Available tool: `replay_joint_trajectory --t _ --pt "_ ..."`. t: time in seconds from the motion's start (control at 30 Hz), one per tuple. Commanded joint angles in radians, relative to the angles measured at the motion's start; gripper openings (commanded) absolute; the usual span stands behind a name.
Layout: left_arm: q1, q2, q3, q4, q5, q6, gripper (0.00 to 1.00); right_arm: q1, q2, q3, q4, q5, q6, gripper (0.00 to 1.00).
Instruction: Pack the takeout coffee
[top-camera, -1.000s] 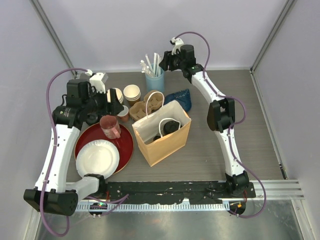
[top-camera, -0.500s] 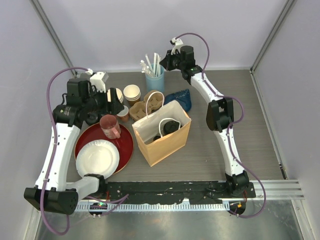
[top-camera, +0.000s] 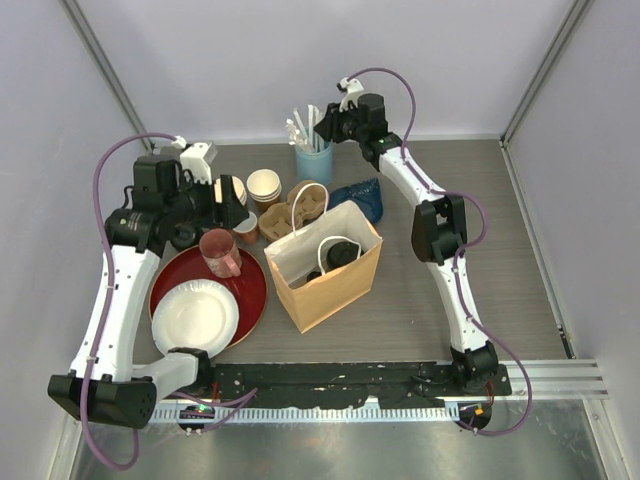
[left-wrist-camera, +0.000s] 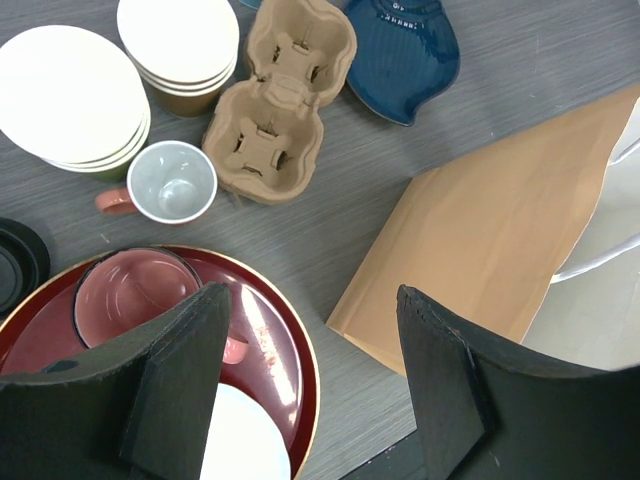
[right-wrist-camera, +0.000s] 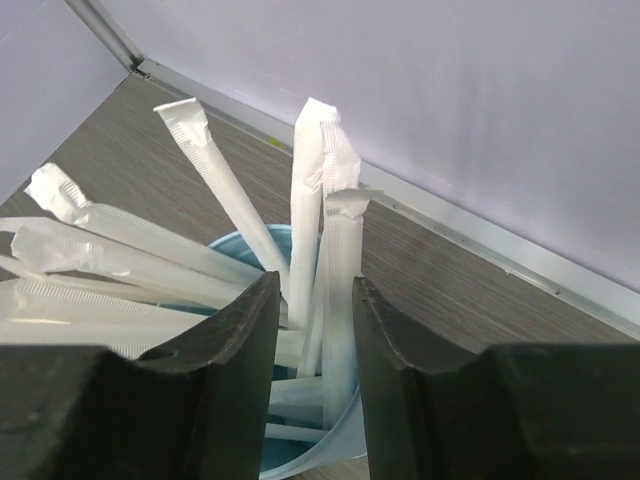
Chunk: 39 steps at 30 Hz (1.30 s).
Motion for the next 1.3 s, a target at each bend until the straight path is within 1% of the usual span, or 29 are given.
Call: replay_joint_trajectory --t 0.0,0.13,0.2,0.27,0.33,0.43,0.5,0.53,0.6,0.7,0.73,0.83,0.93,1.03,1.07,1.1,1.2,1.27 --pt "0.006 0.005 0.058 0.035 0.028 0.013 0.71 -0.001 -0.029 0.058 0.036 0.042 -0.006 0.41" --pt "0.006 0.015 0.061 0.036 0.033 0.015 0.71 0.002 -0.029 0.058 0.075 0.067 -0.018 0.42" --pt "0.006 0.018 0.062 0.038 0.034 0.013 0.71 0.003 -0.023 0.058 0.088 0.090 -0.031 0.45" --pt "0.006 0.023 0.062 0.038 0.039 0.009 0.71 0.005 -0.014 0.067 0.103 0.101 -0.031 0.50" --pt "0.008 0.028 0.064 0.039 0.042 0.009 0.71 0.005 0.015 0.085 0.105 0.095 -0.031 0.52" --pt "0.006 0.032 0.074 0.038 0.043 0.009 0.71 0.005 0.049 0.114 0.109 0.065 -0.032 0.52" --pt "0.006 0.037 0.077 0.036 0.042 0.012 0.71 0.006 0.063 0.116 0.117 0.067 -0.029 0.48" --pt "0.006 0.038 0.081 0.036 0.042 0.013 0.70 0.006 0.067 0.121 0.125 0.067 -0.025 0.43" --pt "0.006 0.043 0.082 0.036 0.042 0.013 0.70 0.006 0.075 0.130 0.128 0.056 -0.023 0.38" --pt "0.006 0.045 0.082 0.036 0.043 0.013 0.70 0.005 0.072 0.136 0.128 0.027 -0.023 0.26" --pt "0.006 0.045 0.081 0.036 0.043 0.013 0.70 0.006 0.061 0.131 0.122 0.024 -0.025 0.19" --pt "0.006 0.040 0.078 0.036 0.042 0.016 0.70 0.005 0.032 0.101 0.125 0.022 -0.038 0.14" --pt "0.006 0.038 0.076 0.035 0.043 0.015 0.70 0.008 -0.017 0.056 0.129 0.021 -0.054 0.12" --pt "0.008 0.037 0.076 0.038 0.043 0.015 0.70 0.006 -0.064 0.013 0.129 0.021 -0.069 0.13" --pt "0.006 0.037 0.077 0.036 0.043 0.016 0.70 0.008 -0.077 0.003 0.129 0.021 -0.071 0.15" --pt "0.006 0.037 0.077 0.036 0.045 0.016 0.70 0.008 -0.100 -0.008 0.129 0.027 -0.077 0.22" --pt "0.006 0.035 0.076 0.038 0.045 0.016 0.70 0.008 -0.130 -0.048 0.131 0.029 -0.083 0.29" --pt "0.008 0.034 0.074 0.038 0.046 0.015 0.70 0.006 -0.137 -0.054 0.129 0.027 -0.084 0.30"
